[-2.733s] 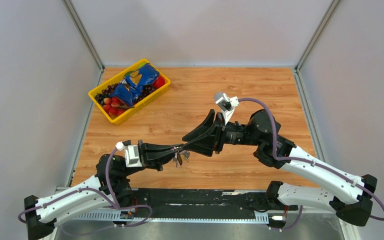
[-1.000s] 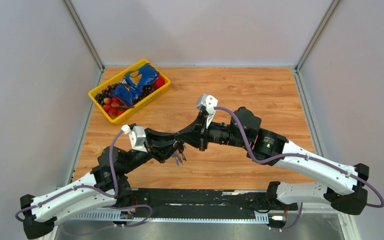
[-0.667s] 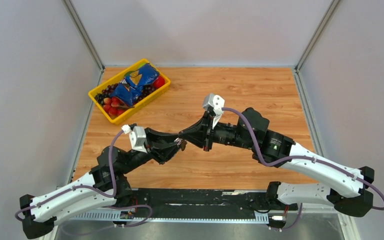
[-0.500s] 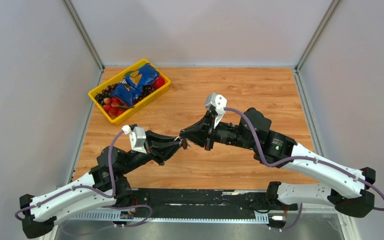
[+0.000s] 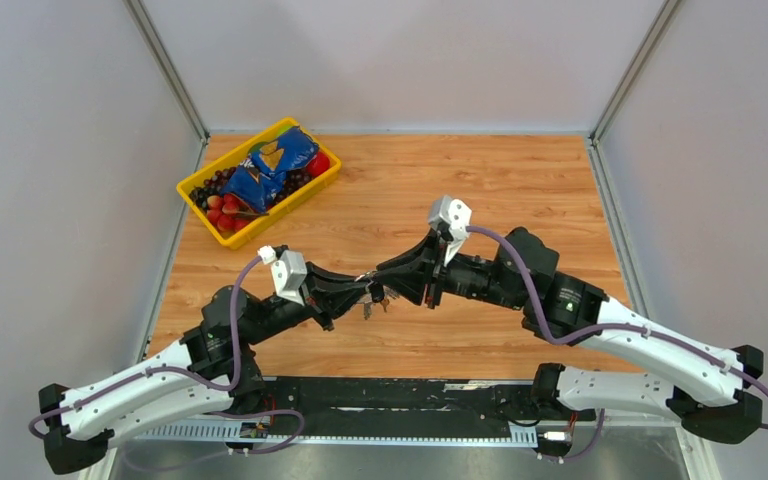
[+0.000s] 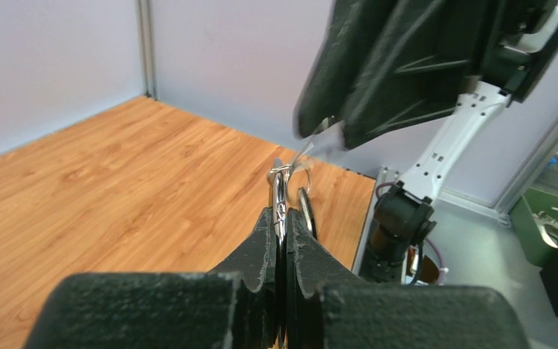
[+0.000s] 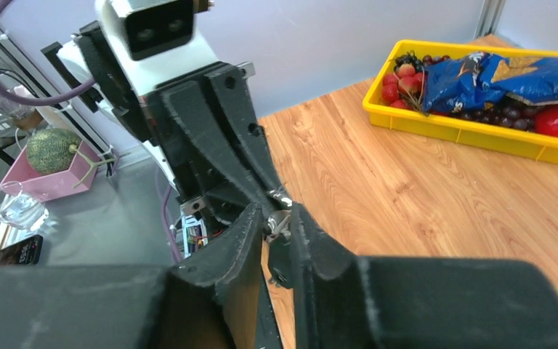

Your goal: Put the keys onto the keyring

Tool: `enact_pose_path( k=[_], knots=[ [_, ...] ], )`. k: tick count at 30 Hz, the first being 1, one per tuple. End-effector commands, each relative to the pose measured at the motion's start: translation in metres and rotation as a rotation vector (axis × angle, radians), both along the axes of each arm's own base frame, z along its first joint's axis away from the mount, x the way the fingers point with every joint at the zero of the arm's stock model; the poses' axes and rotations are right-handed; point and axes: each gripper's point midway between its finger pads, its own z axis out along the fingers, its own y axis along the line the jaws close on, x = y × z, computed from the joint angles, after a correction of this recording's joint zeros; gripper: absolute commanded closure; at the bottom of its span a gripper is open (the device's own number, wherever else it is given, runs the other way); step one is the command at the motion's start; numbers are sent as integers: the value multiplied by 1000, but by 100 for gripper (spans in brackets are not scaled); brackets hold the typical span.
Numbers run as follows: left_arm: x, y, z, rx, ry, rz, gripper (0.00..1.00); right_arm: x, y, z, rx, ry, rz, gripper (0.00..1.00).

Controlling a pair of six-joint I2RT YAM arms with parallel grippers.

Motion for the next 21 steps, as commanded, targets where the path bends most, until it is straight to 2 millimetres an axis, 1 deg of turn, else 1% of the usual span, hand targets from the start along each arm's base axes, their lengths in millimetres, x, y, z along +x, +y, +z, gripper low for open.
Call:
enact_pose_path(
  k=[1, 2, 3, 6, 9, 12, 17, 20, 21],
  knots=[
    [9, 7, 25, -20, -31, 55, 100, -12, -28, 38, 141, -50, -12, 69],
    [9, 6, 26, -19, -32, 55, 100, -11, -33, 36, 141, -52, -29, 64],
    [9, 6, 27, -13, -31, 54, 100, -9, -39, 35, 142, -60, -48, 61],
    [10, 3, 27, 18, -27, 49, 100, -6, -55, 34, 144, -84, -98, 58],
    [11, -3, 23, 84, -3, 37, 100, -3, -64, 27, 115, -103, -128, 54],
    [13, -8, 18, 125, 26, 31, 100, -1, -65, 12, 61, -123, -132, 52],
    [9, -11, 18, 171, 56, 4, 100, 4, -62, -12, -24, -207, -129, 50],
    [1, -15, 15, 201, 68, -46, 100, 6, -62, -18, -62, -282, -117, 49],
    [-1, -16, 18, 202, 66, -58, 100, 6, -62, -20, -72, -303, -112, 48]
  ],
)
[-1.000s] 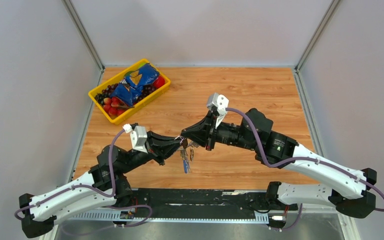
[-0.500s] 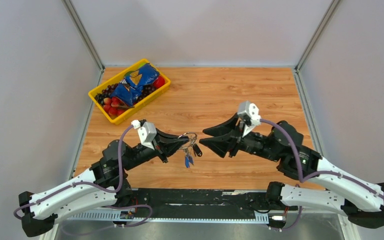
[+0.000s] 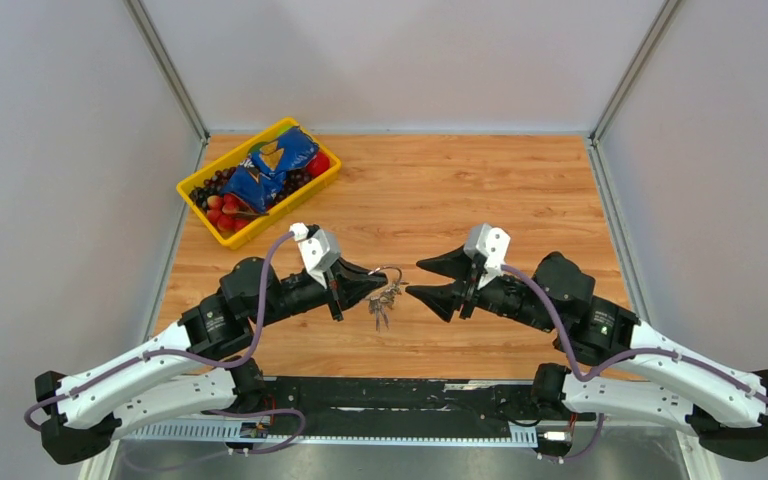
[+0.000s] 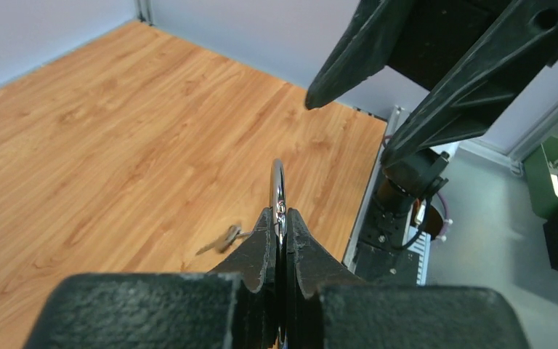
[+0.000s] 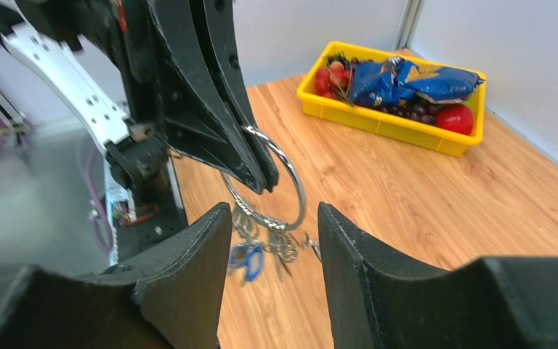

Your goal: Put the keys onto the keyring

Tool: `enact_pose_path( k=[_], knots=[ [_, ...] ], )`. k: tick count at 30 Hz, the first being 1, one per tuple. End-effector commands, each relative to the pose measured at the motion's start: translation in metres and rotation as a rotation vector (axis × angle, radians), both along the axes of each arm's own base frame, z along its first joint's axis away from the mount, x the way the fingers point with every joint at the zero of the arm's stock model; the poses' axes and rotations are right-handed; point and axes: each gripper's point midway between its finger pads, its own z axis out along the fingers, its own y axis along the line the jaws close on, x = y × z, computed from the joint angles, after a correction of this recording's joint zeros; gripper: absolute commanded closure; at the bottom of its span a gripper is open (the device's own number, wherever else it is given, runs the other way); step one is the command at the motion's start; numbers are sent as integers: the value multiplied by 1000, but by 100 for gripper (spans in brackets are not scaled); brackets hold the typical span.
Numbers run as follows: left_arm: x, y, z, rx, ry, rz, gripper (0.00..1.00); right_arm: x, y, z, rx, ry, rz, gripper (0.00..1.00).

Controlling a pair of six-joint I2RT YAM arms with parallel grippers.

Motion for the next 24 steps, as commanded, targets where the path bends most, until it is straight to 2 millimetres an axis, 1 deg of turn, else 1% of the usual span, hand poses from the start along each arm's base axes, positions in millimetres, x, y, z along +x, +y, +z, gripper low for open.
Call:
enact_pose_path(
  k=[1, 4, 8, 15, 19, 24],
  knots=[
    [-15, -2, 20, -3, -9, -87, 100, 4, -2, -4, -66, -138, 3, 48],
    [-22, -3, 21, 5, -4, -124, 100, 6, -2, -7, -91, -186, 5, 47],
    [-31, -6, 20, 7, 7, -175, 100, 1, 4, -10, -110, -212, 48, 45],
    [-40, -9, 18, -9, 14, -233, 100, -11, 22, -31, -155, -184, 156, 46],
    [-43, -10, 17, -11, 17, -248, 100, -20, 28, -41, -173, -168, 221, 49],
    [-46, -10, 15, -7, 12, -267, 100, -26, 30, -45, -184, -166, 264, 55]
  ],
)
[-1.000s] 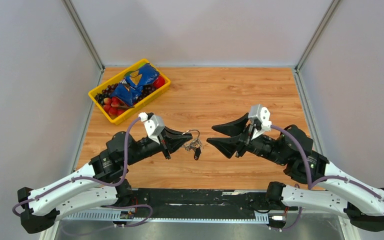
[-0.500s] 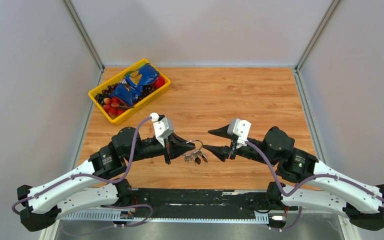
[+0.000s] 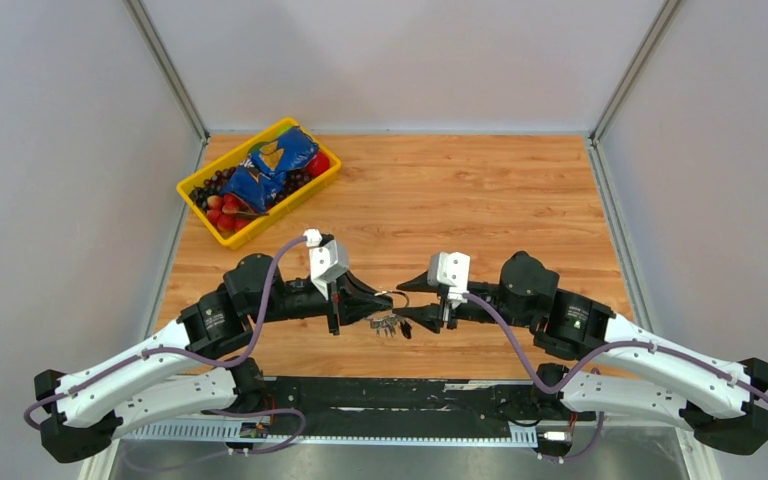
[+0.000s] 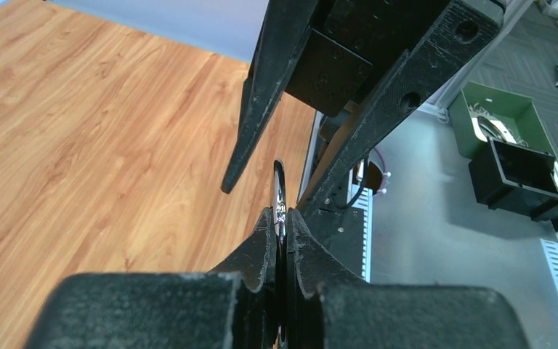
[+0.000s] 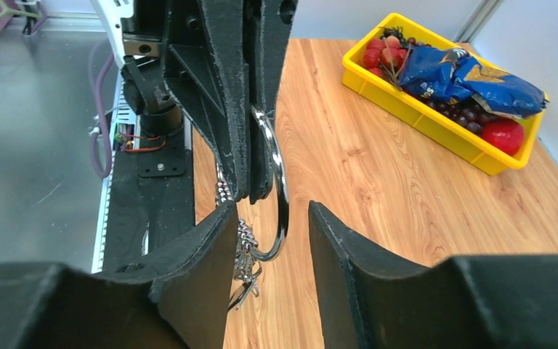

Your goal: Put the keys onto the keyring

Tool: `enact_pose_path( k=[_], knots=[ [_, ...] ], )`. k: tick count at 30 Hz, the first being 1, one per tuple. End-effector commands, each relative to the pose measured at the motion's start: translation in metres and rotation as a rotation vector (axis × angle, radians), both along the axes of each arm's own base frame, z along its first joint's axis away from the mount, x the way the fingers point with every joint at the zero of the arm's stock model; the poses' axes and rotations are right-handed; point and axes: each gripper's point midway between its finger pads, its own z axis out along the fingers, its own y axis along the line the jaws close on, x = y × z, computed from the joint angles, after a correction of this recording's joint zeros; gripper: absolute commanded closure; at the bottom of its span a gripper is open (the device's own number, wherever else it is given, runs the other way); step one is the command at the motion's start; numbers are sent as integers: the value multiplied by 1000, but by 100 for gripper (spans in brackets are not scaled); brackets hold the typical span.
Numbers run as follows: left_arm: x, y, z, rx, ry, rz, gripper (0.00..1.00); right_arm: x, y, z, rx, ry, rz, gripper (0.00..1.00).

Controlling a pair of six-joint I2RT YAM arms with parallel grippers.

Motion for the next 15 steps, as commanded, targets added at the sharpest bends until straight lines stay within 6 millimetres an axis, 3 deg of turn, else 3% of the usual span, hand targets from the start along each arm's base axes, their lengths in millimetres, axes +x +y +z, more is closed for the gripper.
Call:
enact_pose_path(
  k=[1, 8, 15],
  knots=[
    [-6, 0, 21, -70, -31, -35, 100, -15, 4, 3, 8, -11, 91, 57],
    [-8, 1, 23, -75, -41, -42, 100, -19, 9, -7, -37, 14, 122, 100],
    [-5, 12, 29, -116, -70, 4, 99, -22, 7, -8, -55, 17, 137, 100]
  ],
)
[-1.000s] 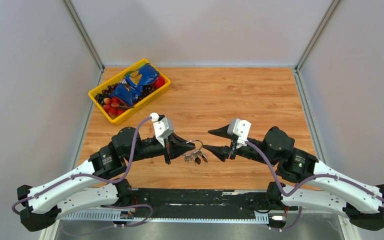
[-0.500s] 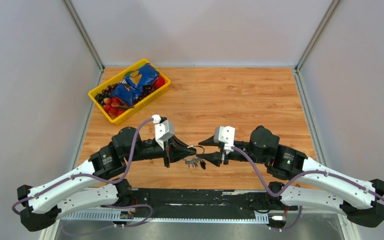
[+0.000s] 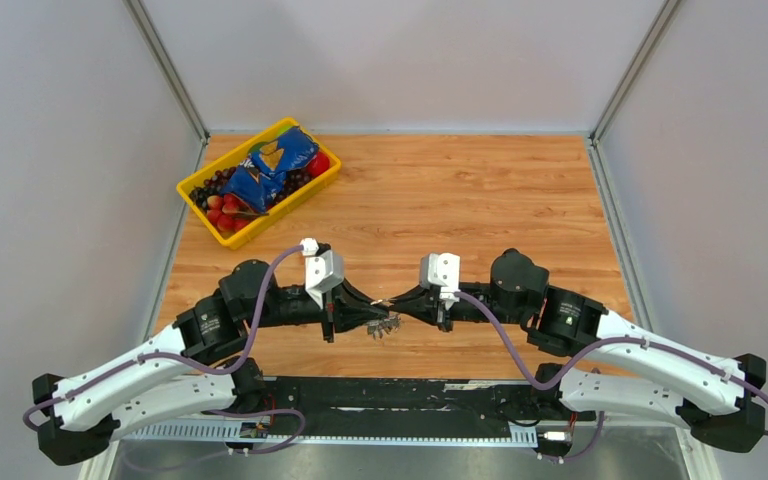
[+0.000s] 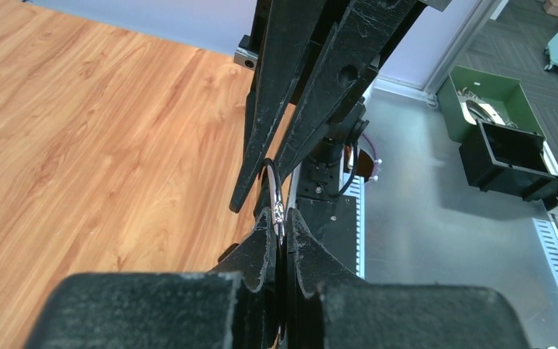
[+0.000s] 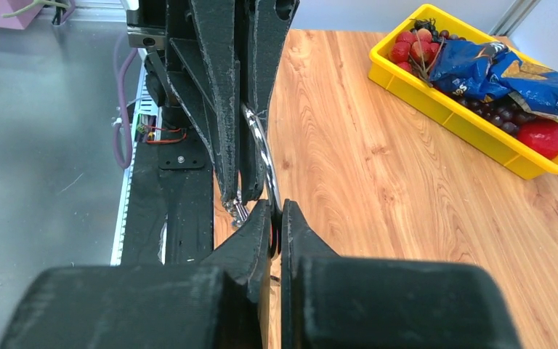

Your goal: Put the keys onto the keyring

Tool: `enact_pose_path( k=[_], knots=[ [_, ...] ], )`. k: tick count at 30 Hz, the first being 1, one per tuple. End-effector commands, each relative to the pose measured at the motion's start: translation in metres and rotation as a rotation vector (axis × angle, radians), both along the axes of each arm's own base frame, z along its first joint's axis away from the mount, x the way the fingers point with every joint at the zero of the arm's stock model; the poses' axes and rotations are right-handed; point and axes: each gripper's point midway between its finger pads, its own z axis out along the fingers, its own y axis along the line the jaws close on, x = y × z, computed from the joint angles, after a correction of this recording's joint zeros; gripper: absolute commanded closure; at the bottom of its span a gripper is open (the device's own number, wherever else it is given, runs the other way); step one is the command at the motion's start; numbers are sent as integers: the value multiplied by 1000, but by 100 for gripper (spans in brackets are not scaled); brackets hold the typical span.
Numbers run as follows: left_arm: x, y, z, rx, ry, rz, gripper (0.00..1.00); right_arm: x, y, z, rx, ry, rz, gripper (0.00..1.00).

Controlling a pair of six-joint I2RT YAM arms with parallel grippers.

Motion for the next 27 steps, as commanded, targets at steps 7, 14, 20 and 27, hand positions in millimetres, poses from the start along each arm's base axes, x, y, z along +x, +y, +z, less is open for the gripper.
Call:
enact_pose_path(
  k=[7, 14, 20, 27],
  knots=[
    [10, 10, 30, -137, -39, 86, 75, 5, -5, 18, 6, -37, -37, 100],
    [32, 22, 9, -123, 10, 243, 51, 28, -1, 30, 8, -65, -143, 100],
    [49, 45, -1, -104, 21, 392, 21, 53, -2, 23, -25, -70, -268, 100],
    [71, 75, -6, -107, 17, 585, 0, 91, -11, -1, -82, -15, -436, 100]
  ],
)
